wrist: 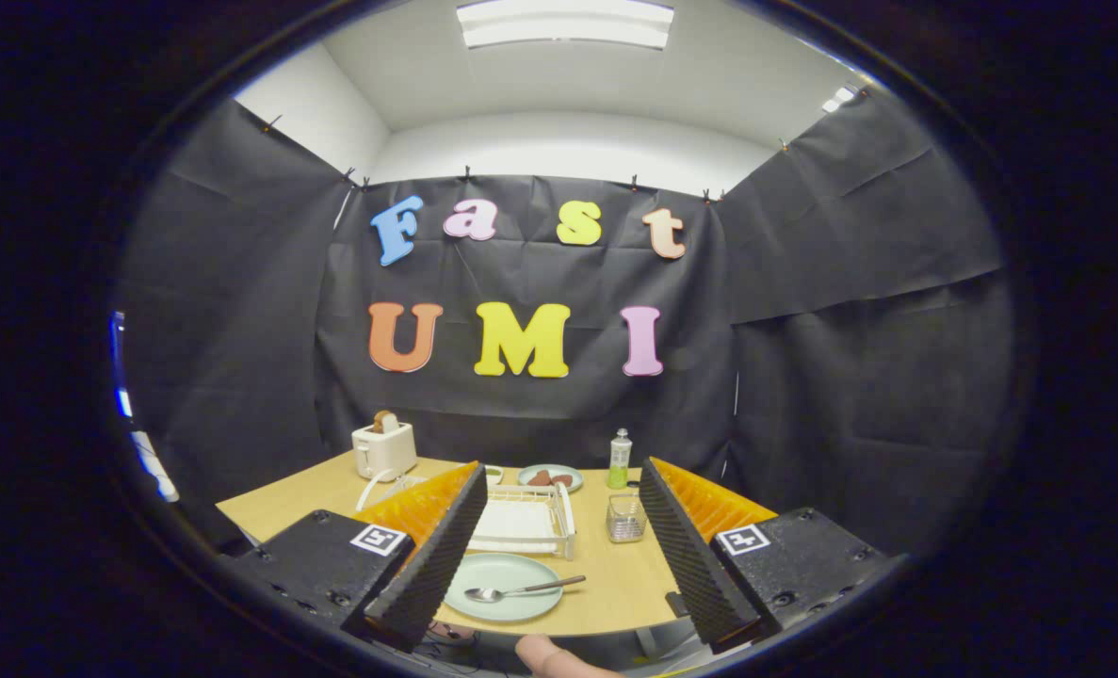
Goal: Take the plate from the dish rack, then take the spoon from the basket and place it into the plate.
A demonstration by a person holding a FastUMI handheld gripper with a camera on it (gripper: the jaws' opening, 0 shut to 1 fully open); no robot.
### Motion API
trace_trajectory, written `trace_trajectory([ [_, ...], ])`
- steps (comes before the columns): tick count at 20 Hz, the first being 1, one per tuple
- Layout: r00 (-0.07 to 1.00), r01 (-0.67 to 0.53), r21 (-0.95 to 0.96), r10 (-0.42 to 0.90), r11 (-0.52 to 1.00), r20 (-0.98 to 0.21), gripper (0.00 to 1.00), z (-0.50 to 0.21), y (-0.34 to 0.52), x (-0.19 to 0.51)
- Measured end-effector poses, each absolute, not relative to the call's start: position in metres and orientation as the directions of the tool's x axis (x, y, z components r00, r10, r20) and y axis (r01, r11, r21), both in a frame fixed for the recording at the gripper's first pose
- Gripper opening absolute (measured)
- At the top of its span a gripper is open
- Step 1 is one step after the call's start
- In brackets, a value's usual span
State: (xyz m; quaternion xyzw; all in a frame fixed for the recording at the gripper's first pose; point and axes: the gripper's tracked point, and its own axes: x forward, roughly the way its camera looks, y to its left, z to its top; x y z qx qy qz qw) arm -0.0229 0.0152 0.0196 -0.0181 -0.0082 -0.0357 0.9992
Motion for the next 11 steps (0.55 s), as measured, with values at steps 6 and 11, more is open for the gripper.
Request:
trace_trajectory([
  [6,0.998,0.060,-0.038,-0.060,0.997,0.007,1.00,0.014,0.013,-0.028],
  [11,0.998,0.070,-0.019,-0.070,0.997,0.003,1.00,0.008,0.004,-0.031],
])
